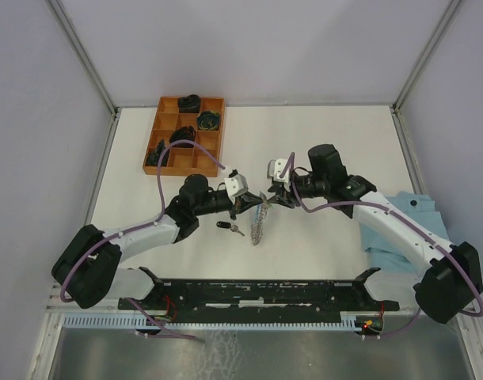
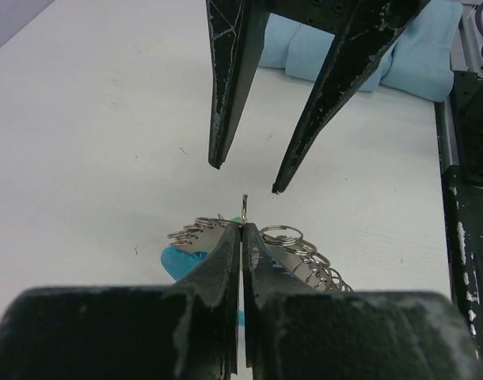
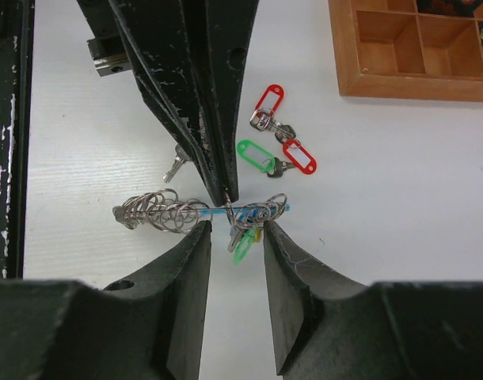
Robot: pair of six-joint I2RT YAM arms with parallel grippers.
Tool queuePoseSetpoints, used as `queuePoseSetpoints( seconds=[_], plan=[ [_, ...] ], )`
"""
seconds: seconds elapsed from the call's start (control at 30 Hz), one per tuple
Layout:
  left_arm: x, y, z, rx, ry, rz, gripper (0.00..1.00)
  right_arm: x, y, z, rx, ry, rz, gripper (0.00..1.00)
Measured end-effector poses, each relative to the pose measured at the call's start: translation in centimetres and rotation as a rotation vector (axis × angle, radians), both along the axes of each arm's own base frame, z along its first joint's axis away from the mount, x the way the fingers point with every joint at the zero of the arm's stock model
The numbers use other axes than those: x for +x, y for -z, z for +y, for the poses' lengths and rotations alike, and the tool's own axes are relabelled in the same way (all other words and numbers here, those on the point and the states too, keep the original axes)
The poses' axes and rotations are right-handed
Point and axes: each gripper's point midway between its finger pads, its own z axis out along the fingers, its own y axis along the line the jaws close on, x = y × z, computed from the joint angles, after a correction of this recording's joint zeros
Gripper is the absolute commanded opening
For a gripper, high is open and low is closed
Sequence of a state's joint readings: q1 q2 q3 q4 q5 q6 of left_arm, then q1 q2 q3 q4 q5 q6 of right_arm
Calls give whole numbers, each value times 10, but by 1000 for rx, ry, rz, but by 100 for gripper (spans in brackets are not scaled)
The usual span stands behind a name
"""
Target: Put the keys on the keyring
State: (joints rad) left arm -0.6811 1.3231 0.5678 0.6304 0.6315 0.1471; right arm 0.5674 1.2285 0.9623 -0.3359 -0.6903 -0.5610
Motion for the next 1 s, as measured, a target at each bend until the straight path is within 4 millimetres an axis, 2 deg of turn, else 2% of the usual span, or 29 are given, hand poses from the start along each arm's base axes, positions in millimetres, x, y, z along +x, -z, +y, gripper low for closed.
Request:
queuePoseSetpoints(
  seconds=[0.27,0.57,0.8,0.9,1.0],
  plan=[
    [-1,-2,2,34,3,8,3,-2,10,7,-28,-99,-12,35],
    [-1,-2,3,46,7,5,3,0,21,10,-40,-123,7,27],
    [-2,-2,2,49,12,5,3,3,21,13,-43,-137,5,17],
    [-2,-2,2,52,13,8,3,2,22,13,-49,-145,9,3],
    [-2,-1,3,60,14,7,3,1,24,13,-56,-155,15,1]
  ],
)
